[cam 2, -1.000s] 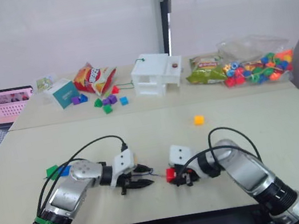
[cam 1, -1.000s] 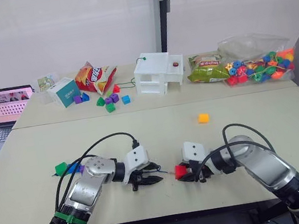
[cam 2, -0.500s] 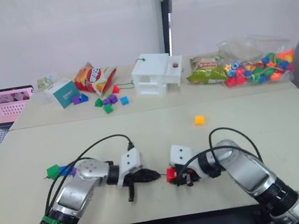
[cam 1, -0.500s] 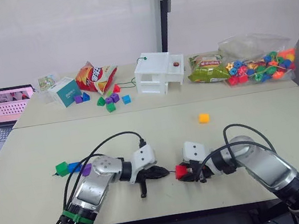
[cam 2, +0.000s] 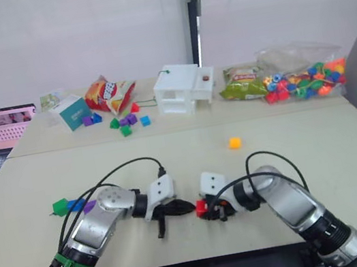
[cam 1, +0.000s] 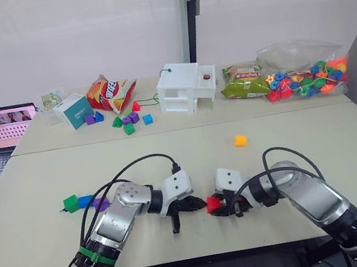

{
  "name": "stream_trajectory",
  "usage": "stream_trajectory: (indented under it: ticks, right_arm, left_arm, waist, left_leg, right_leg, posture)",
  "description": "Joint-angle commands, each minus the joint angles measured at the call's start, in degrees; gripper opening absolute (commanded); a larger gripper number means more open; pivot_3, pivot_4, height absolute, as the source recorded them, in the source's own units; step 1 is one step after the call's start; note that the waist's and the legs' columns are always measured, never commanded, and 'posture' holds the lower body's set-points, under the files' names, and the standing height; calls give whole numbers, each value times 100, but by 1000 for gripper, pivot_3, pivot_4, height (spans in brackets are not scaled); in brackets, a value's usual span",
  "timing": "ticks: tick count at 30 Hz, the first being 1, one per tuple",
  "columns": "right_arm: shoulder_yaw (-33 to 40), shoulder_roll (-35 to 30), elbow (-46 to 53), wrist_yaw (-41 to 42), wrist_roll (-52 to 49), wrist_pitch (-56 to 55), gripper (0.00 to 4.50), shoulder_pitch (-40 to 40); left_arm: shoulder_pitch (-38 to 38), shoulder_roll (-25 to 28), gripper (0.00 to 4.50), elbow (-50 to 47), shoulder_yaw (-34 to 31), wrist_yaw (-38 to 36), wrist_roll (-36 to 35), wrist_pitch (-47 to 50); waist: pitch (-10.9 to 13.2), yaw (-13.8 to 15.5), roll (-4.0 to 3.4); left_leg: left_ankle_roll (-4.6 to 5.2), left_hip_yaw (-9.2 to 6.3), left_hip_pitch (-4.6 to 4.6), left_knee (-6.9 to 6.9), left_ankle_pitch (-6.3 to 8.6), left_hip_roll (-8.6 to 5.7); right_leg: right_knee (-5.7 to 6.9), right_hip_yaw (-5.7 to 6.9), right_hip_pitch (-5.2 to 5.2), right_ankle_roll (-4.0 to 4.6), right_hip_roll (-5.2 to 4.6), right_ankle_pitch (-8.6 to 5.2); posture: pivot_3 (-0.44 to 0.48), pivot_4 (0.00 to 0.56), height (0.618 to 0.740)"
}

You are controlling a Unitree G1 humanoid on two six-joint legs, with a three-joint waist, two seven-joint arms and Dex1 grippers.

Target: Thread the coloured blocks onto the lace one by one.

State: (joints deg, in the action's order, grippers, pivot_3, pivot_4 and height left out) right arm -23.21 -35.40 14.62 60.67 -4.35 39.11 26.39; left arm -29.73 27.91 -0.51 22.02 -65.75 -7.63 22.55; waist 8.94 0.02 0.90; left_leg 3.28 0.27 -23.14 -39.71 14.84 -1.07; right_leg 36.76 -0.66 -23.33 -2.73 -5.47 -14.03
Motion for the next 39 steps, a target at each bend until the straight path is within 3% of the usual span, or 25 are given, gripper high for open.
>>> stream_trajectory:
  ticks: [1,3,5,10,11,12,20,26,29,34,35,39]
  right_arm:
    - [-177,7,-70,-124,98,12,1178,-56]
    - [-148,5,-29,-139,76,45,1178,-74]
    - [44,64,56,-270,-15,165,2244,-106]
    - [253,-116,380,-268,-195,338,3953,-200]
    - [336,-198,480,-288,-223,369,4232,-251]
    - [434,-276,578,-305,-272,406,4482,-307]
    - [788,-854,910,-392,-415,235,4482,-845]
    - [751,-821,814,-542,-394,135,4482,-935]
    - [747,-792,726,-608,-374,83,4500,-991]
    - [748,-766,690,-621,-391,48,4500,-1056]
    - [752,-761,690,-620,-405,52,4500,-1060]
    - [753,-753,682,-646,-450,56,3320,-1052]
  left_arm:
    - [-156,80,902,-233,-167,-56,-151,137]
    - [-152,137,1536,-296,-192,-108,-207,205]
    - [-148,237,2189,-392,-177,-134,-185,221]
    - [-130,385,3871,-648,-134,-209,-257,332]
    - [-141,373,3889,-690,-109,-201,-263,377]
    - [-169,323,3889,-692,-74,-156,-238,393]
    - [-419,-346,3889,-75,493,256,318,-3]
    - [-546,-481,3889,415,567,199,450,-339]
    - [-586,-490,3107,536,603,119,489,-445]
    - [-612,-541,1393,557,620,4,488,-547]
    - [-607,-546,1204,557,617,-11,492,-546]
    - [-584,-533,1205,555,618,-82,512,-590]
  waist:
    - [0,-2,0]
    - [0,-6,0]
    - [0,-5,0]
    - [0,3,0]
    - [1,23,-1]
    - [1,45,-1]
    - [3,117,1]
    - [3,65,0]
    - [3,68,1]
    - [3,65,1]
    - [3,65,1]
    - [3,66,1]
  left_leg:
    - [0,0,0,0,0,0]
    - [0,0,0,0,0,1]
    - [0,0,0,0,0,0]
    - [0,0,-5,0,0,-2]
    - [0,0,-7,0,0,-2]
    - [0,-2,-12,0,0,-4]
    - [7,-1,-20,-6,4,-14]
    - [7,0,-16,-3,4,-10]
    - [7,-1,-16,-4,4,-9]
    - [7,-1,-12,-6,4,-9]
    - [7,-1,-12,-6,4,-8]
    - [7,-1,-12,-6,4,-8]
  right_leg:
    - [0,0,0,0,0,0]
    - [0,0,0,0,1,0]
    - [0,0,0,0,0,0]
    - [0,-1,-4,0,-4,0]
    - [0,0,-5,0,-4,0]
    - [-1,2,-8,0,-7,0]
    - [-10,5,-4,-6,-16,2]
    - [-10,2,-4,-5,-8,1]
    - [-10,3,-3,-5,-9,1]
    - [-10,3,3,-6,-9,1]
    - [-10,3,2,-6,-8,1]
    - [-10,2,2,-6,-8,1]
  posture:
    - [0,150,740]
    - [0,150,740]
    - [0,150,740]
    - [0,150,740]
    - [0,150,740]
    - [0,150,740]
    - [0,150,740]
    - [0,150,740]
    - [0,150,740]
    - [0,150,740]
    - [0,150,740]
    - [0,150,740]
